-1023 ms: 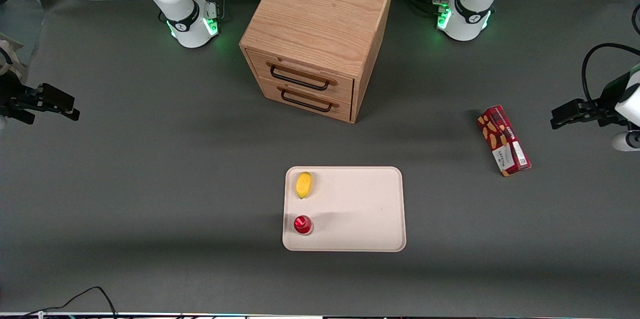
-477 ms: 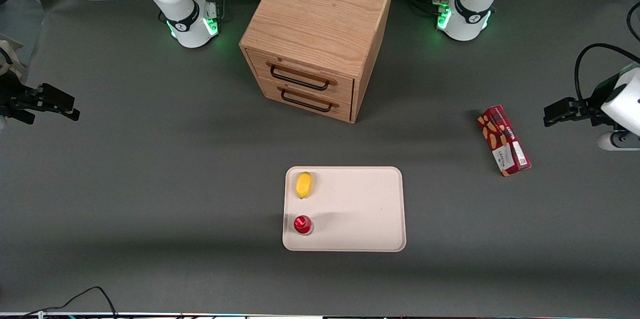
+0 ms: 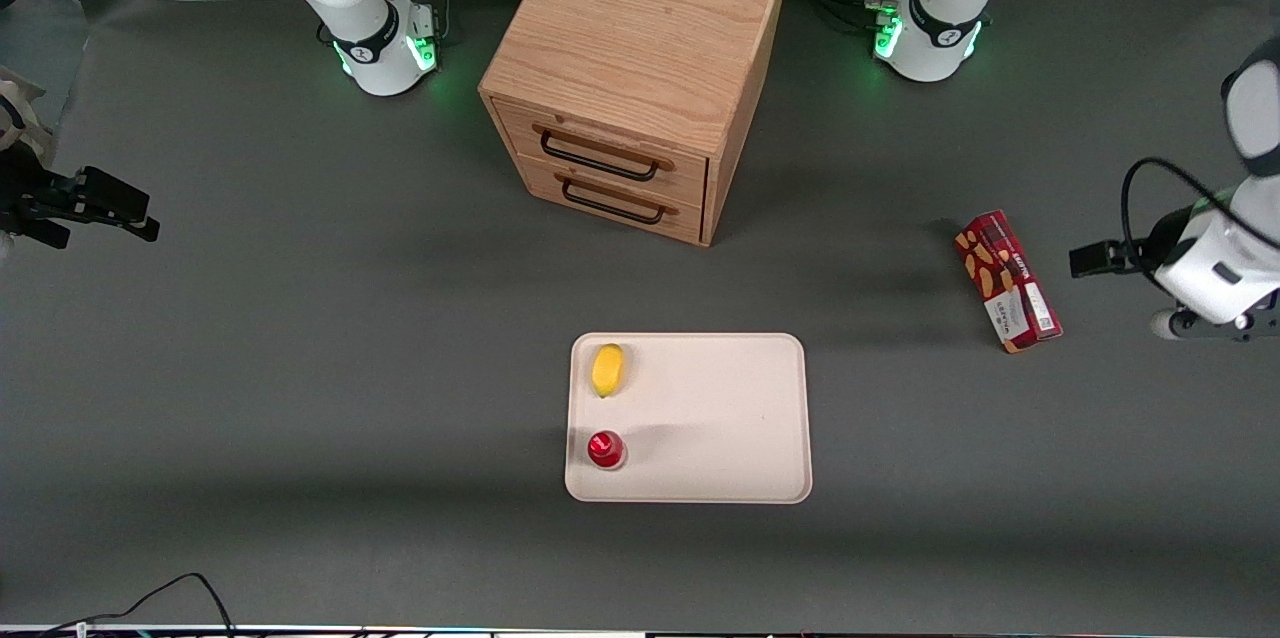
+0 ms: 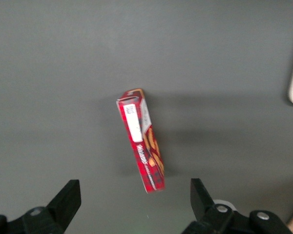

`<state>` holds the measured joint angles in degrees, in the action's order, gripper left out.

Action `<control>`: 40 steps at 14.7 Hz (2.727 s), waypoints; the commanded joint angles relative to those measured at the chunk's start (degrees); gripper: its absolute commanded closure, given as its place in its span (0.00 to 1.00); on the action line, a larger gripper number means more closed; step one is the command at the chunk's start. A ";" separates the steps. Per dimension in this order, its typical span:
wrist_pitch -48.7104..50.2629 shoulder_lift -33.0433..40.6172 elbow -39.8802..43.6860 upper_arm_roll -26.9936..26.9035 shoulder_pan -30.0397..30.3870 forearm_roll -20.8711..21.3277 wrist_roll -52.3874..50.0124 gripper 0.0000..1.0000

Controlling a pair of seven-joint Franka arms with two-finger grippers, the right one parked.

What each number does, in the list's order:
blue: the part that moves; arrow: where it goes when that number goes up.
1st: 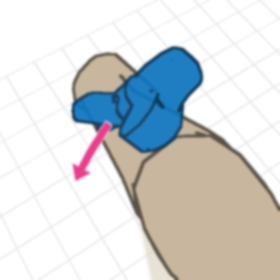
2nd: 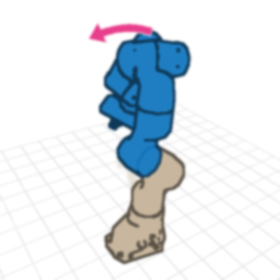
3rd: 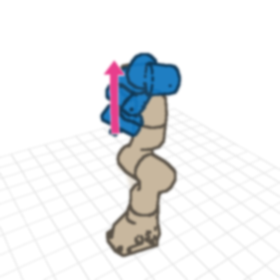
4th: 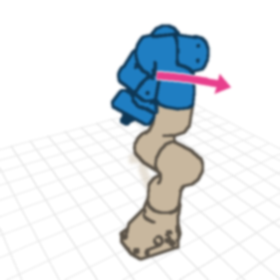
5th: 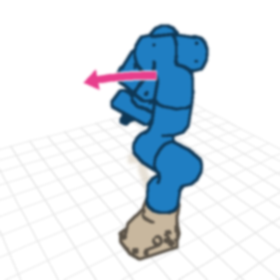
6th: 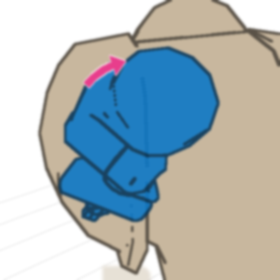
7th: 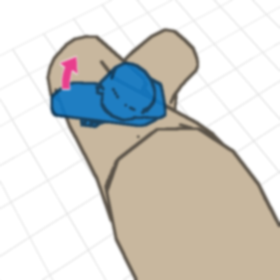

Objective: Place red cookie box on tray
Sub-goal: 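Move the left gripper down over the red plaid cookie box, then close the left gripper on the end of the red cookie box, then lift the red cookie box upright with the left gripper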

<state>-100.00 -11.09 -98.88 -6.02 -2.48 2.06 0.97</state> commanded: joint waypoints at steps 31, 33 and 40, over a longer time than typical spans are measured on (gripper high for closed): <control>-26.26 5.90 -28.76 -2.24 -2.35 -4.61 -9.94 1.00; -16.33 8.79 -23.76 -2.15 -2.70 -1.82 -9.94 1.00; 15.07 10.83 0.06 2.94 -2.70 0.14 -10.11 1.00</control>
<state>-90.60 1.40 -105.39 -4.19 -4.63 1.27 -7.89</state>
